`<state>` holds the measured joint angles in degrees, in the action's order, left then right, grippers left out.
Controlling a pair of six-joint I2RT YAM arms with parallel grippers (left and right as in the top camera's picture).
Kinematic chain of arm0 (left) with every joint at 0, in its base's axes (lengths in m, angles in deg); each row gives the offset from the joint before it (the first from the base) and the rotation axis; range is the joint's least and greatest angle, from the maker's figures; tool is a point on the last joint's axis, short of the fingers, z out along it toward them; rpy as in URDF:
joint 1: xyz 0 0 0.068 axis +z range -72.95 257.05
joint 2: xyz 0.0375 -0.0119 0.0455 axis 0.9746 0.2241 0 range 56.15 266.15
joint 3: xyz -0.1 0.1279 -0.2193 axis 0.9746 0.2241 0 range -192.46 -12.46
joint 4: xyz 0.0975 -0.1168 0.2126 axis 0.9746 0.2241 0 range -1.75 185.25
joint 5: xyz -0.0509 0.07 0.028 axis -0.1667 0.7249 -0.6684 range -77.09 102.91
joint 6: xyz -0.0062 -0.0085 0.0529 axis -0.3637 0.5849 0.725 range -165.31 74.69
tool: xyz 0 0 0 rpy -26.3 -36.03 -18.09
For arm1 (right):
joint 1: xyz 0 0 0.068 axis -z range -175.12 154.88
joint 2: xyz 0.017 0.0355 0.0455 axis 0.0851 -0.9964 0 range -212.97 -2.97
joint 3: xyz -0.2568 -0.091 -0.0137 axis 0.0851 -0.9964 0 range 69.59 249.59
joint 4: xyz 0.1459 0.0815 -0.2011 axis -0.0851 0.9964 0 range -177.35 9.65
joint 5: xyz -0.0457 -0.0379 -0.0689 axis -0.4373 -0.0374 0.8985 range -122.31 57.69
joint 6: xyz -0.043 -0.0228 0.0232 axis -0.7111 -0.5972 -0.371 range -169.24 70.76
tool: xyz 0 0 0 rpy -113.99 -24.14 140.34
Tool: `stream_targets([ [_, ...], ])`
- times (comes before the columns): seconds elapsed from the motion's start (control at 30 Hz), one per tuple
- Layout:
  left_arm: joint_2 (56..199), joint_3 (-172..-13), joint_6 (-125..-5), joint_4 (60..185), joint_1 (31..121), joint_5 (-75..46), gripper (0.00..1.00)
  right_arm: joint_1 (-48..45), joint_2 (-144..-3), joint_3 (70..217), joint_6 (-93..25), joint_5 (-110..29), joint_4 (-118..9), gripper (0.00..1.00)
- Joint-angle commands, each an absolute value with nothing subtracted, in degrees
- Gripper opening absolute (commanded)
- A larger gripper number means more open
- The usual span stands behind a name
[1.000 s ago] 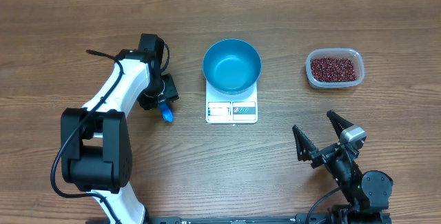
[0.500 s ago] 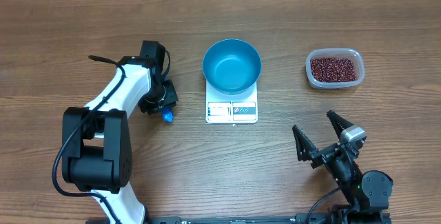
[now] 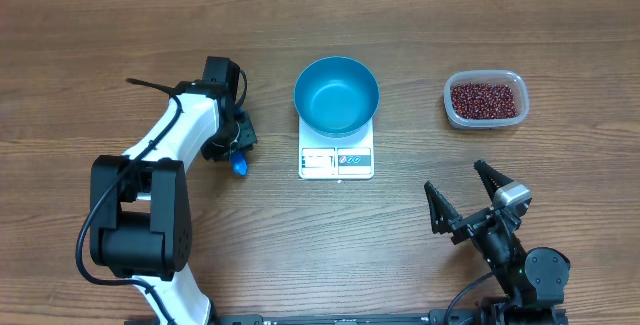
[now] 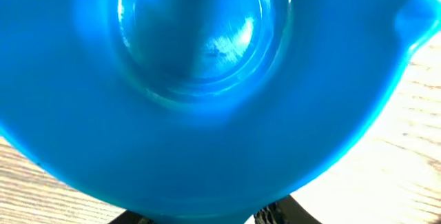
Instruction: Scoop item into bowl and weigh 150g on scale
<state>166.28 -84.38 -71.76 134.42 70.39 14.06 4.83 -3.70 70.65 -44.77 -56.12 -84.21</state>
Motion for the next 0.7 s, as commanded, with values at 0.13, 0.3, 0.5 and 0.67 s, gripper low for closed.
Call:
stream_targets([
  [0.13,164.8,-84.1,-70.5,133.5,70.6,14.9,0.27,4.6,-3.2,70.0,-44.5,-56.4,-84.3,1.0],
  [0.3,164.8,-84.1,-69.7,133.6,70.6,14.8,0.18,4.6,-3.2,70.0,-44.5,-56.4,-84.3,1.0],
  [0.5,164.8,-85.1,-69.7,134.1,70.7,13.0,0.12,4.6,-3.2,70.0,-44.5,-56.4,-84.3,1.0],
  [0.67,164.8,-88.5,-69.7,136.7,70.7,10.2,0.09,4.6,-3.2,70.0,-44.5,-56.4,-84.3,1.0],
])
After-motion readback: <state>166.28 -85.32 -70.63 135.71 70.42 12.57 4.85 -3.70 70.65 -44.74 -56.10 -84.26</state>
